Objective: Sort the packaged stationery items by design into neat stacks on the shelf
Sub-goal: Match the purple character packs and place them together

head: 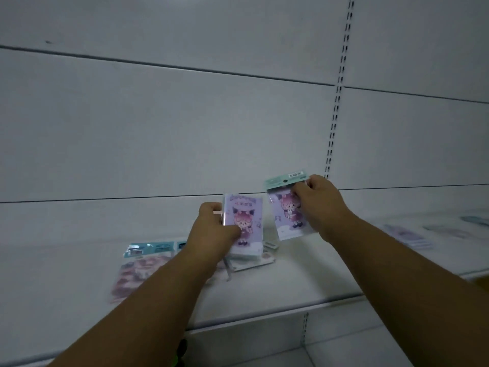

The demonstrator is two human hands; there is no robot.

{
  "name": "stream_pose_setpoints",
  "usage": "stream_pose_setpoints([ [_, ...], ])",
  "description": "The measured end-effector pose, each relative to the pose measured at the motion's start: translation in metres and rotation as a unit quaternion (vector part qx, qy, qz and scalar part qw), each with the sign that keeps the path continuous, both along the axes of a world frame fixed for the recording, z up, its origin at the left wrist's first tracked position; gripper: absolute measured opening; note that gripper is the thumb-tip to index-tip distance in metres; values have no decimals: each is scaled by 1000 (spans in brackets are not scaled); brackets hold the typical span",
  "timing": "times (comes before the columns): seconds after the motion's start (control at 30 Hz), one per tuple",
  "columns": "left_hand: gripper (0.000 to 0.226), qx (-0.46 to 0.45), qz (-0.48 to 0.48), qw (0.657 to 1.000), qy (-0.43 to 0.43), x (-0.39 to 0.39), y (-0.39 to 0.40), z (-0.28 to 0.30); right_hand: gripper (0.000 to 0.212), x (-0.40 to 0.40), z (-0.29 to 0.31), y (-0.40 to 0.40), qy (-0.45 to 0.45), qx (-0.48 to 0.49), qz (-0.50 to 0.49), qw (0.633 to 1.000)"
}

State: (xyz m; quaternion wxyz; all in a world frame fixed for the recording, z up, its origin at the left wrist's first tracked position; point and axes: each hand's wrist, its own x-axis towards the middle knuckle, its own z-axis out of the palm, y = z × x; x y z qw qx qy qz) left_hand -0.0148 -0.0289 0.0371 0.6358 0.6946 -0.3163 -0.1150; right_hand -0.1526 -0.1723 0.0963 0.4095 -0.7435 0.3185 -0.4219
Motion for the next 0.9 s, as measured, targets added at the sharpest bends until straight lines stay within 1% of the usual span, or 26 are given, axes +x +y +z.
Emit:
stream_pose_setpoints([
  [0.07, 79, -4, -23, 1000, 9, -15, -22, -4, 33, -23, 0, -16, 8, -7, -18, 1000],
  [0.1, 85, -8, -38, 999, 13, -26, -37, -5, 35, -38, -1, -27, 8, -12, -34, 999],
  [0.13, 83, -11, -48, 999, 17, -39, -52, -6, 38, -53, -2, -38, 7, -17, -49, 999],
  [0.2, 68, -10, -53, 998, 16, -64, -84, -8, 44, -83, -5, -64, 13, -30, -77, 996],
  [0.27, 54, -19, -58, 998, -1, -90, -116, -7, 42, -114, -8, -90, 21, -42, -94, 994],
  [0.3, 48, -27, -76, 997, -17, -102, -132, -7, 39, -129, -9, -104, 17, -47, -100, 994],
  [0.37, 52, -37, -117, 992, -28, -129, -165, -6, 37, -160, -11, -136, 15, -59, -118, 991],
  [0.43, 41, -41, -126, 991, -7, -155, -198, -6, 36, -190, -10, -170, 21, -62, -131, 989],
  [0.57, 46, -26, -121, 990, 65, -196, -265, -9, 31, -239, -12, -236, 37, -50, -133, 989],
  [0.7, 46, -4, -138, 985, 108, -223, -315, -11, 25, -259, -21, -283, 42, -25, -108, 993],
  [0.77, 45, 4, -135, 985, 110, -228, -338, -12, 27, -260, -27, -301, 47, -14, -101, 994],
  [0.9, 52, 23, -105, 991, 73, -223, -378, -11, 27, -255, -32, -333, 36, 2, -97, 995],
])
